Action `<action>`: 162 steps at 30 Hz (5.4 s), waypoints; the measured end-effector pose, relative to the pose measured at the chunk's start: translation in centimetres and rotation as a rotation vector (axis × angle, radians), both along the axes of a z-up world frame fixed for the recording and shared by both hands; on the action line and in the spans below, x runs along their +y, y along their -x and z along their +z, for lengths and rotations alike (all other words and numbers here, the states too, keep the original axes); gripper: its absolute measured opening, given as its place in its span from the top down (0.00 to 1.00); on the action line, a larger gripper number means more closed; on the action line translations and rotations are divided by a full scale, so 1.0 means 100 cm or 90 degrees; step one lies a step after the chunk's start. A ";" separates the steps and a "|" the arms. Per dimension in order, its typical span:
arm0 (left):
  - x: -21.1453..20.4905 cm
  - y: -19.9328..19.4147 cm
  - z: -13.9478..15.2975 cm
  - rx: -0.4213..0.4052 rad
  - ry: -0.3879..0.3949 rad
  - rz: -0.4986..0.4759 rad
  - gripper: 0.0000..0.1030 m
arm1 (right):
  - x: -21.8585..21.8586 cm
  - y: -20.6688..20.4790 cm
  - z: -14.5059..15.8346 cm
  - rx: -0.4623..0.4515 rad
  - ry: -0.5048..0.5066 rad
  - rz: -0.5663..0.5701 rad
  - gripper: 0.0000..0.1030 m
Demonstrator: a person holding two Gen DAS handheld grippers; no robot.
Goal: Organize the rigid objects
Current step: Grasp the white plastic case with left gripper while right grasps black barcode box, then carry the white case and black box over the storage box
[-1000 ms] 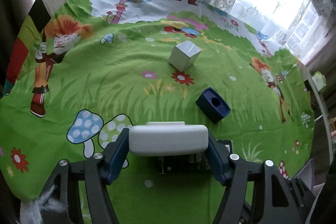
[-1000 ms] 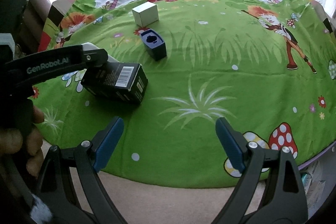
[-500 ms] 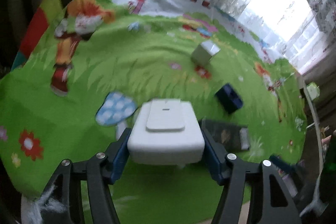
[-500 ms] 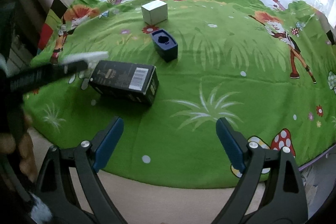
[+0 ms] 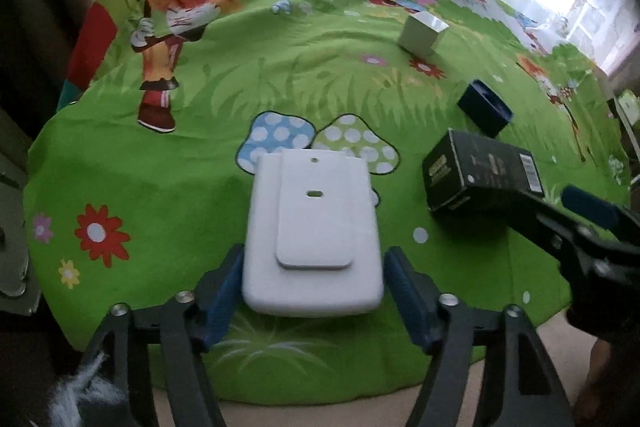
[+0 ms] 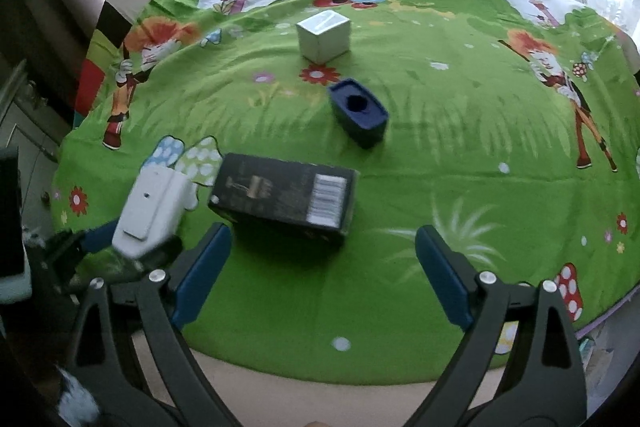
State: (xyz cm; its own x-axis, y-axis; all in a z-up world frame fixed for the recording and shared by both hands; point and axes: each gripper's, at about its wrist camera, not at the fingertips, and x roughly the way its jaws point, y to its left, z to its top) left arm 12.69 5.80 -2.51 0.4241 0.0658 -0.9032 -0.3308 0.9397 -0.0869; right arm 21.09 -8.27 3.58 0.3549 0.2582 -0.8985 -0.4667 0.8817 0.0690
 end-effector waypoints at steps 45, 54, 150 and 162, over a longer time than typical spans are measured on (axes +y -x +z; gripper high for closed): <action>-0.007 0.005 -0.001 -0.012 -0.057 0.005 0.32 | 0.017 0.004 -0.025 0.015 0.044 0.002 0.16; -0.005 0.004 0.000 -0.013 -0.041 0.003 0.38 | 0.016 -0.004 -0.030 0.042 0.033 -0.003 0.16; -0.331 0.007 0.050 -0.060 0.063 -0.406 0.38 | -0.400 0.077 0.046 -0.064 -0.047 -0.354 0.16; -0.386 -0.013 0.036 -0.025 0.063 -0.473 0.38 | -0.451 0.070 0.031 -0.067 -0.012 -0.412 0.16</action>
State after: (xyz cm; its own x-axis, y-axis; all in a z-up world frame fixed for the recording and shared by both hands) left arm 14.01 -32.84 1.05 0.3577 -0.3315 -0.8730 0.3934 0.9013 -0.1811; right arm 14.10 -53.34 6.72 0.5291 -0.0222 -0.8483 0.1529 0.9858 0.0695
